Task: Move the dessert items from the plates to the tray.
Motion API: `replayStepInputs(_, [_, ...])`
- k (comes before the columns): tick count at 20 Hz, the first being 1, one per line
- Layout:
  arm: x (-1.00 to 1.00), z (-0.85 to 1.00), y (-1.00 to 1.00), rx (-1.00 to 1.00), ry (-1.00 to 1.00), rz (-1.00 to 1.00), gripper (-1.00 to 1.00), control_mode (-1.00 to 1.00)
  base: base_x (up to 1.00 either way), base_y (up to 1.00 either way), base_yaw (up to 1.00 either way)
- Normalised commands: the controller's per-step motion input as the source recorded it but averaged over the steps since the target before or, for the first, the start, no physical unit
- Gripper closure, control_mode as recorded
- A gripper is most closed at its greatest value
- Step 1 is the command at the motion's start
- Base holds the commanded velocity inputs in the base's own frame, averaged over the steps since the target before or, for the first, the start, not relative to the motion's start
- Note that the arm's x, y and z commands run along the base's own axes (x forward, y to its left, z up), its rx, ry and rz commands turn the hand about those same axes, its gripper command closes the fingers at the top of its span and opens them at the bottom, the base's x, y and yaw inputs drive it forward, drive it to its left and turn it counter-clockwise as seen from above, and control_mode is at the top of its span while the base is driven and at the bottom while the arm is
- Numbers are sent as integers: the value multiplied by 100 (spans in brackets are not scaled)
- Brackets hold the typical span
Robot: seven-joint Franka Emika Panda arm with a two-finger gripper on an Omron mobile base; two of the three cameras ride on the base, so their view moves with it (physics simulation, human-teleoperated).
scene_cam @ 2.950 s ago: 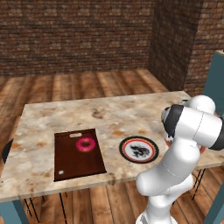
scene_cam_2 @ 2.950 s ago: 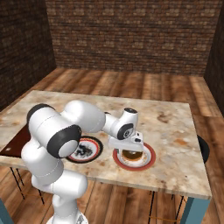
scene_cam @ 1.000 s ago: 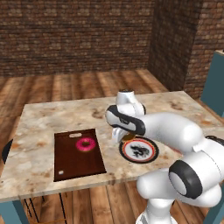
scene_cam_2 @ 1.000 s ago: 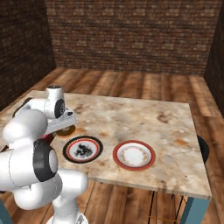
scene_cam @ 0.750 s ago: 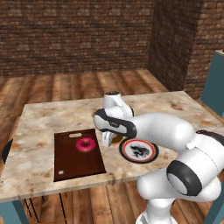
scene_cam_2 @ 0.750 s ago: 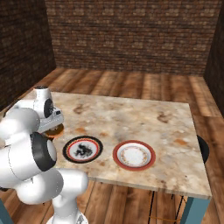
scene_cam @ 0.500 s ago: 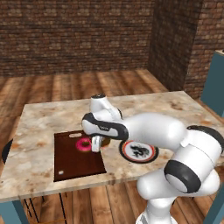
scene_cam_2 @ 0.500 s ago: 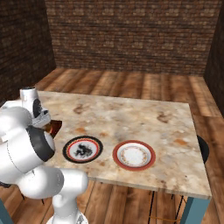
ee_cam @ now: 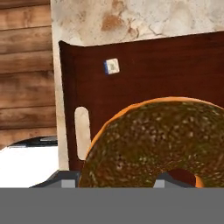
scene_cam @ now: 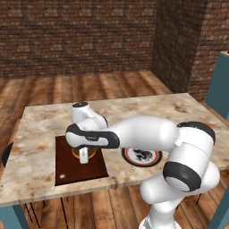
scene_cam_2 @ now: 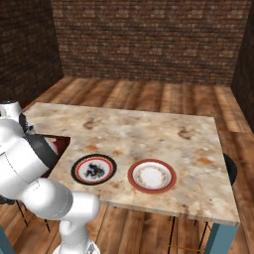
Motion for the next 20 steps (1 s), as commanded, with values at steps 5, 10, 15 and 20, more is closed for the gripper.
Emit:
replayStepInputs(5, [10,-41,12,-1,0,1,100,-100,0,0,0])
replayStepInputs(10, [9,-42,7,-1,0,0,100,-100,0,0,0])
replayStepInputs(15, [0,-30,21,0,0,0,100,-100,0,0,0])
replayStepInputs(20, [0,-35,16,0,0,0,100,-100,0,0,0])
